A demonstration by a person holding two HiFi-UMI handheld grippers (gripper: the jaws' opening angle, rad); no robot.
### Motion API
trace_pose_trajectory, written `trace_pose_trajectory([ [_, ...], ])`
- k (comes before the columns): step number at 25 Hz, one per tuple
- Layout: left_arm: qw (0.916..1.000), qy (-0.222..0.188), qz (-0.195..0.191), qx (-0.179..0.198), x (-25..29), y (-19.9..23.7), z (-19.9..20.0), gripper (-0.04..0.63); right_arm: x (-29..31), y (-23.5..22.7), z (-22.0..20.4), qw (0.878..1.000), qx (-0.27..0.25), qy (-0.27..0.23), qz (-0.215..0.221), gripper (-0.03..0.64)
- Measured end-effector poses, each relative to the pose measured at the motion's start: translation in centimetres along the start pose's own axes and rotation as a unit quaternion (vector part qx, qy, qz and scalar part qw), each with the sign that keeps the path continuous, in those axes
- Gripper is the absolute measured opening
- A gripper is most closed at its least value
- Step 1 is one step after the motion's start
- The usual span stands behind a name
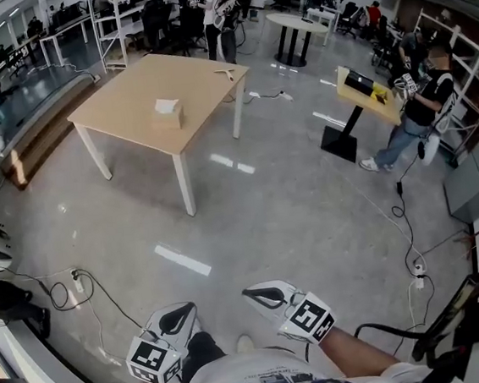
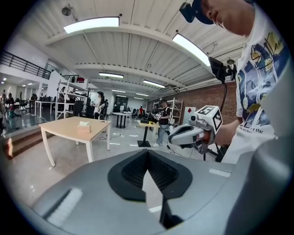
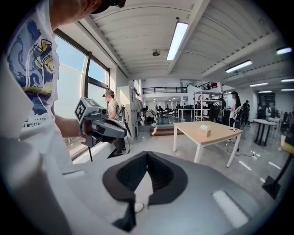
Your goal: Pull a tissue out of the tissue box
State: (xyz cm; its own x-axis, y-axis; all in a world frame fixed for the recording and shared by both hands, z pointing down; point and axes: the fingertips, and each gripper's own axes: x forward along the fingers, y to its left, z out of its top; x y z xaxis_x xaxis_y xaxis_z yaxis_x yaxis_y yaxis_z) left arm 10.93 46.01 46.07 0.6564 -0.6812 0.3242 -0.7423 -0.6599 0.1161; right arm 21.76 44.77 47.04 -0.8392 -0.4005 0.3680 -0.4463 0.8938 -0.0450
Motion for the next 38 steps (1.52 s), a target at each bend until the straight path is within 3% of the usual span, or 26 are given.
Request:
trace_pose_trajectory([
  [9, 0.9999, -0.001, -0.010, 0.002, 0.4, 8.1, 1.0, 0.005, 7.1, -3.1, 3.4, 1.000, -0.004, 0.002, -0.011, 0.003],
  [16, 0.9989, -0.003, -0.042, 0.021, 0.7, 15.2, 4.0, 0.005, 13.2, -5.0, 7.8, 1.000, 0.004, 0.002, -0.028, 0.003],
  [21, 0.9973, 0.010, -0.064, 0.034, 0.0, 18.9, 3.5, 0.005, 17.7, -5.2, 8.7, 0.999, 0.003, 0.017, -0.043, 0.003],
  [29, 0.9966, 0.011, -0.081, -0.005, 0.4, 22.5, 2.2, 0.005, 21.2, -5.3, 9.2, 0.998, 0.012, 0.042, -0.041, 0.003],
  [38, 0.9974, 0.009, -0.072, -0.005, 3.9, 25.1, 4.2, 0.005, 23.5, -9.7, 9.6, 0.999, 0.022, 0.038, -0.026, 0.003],
])
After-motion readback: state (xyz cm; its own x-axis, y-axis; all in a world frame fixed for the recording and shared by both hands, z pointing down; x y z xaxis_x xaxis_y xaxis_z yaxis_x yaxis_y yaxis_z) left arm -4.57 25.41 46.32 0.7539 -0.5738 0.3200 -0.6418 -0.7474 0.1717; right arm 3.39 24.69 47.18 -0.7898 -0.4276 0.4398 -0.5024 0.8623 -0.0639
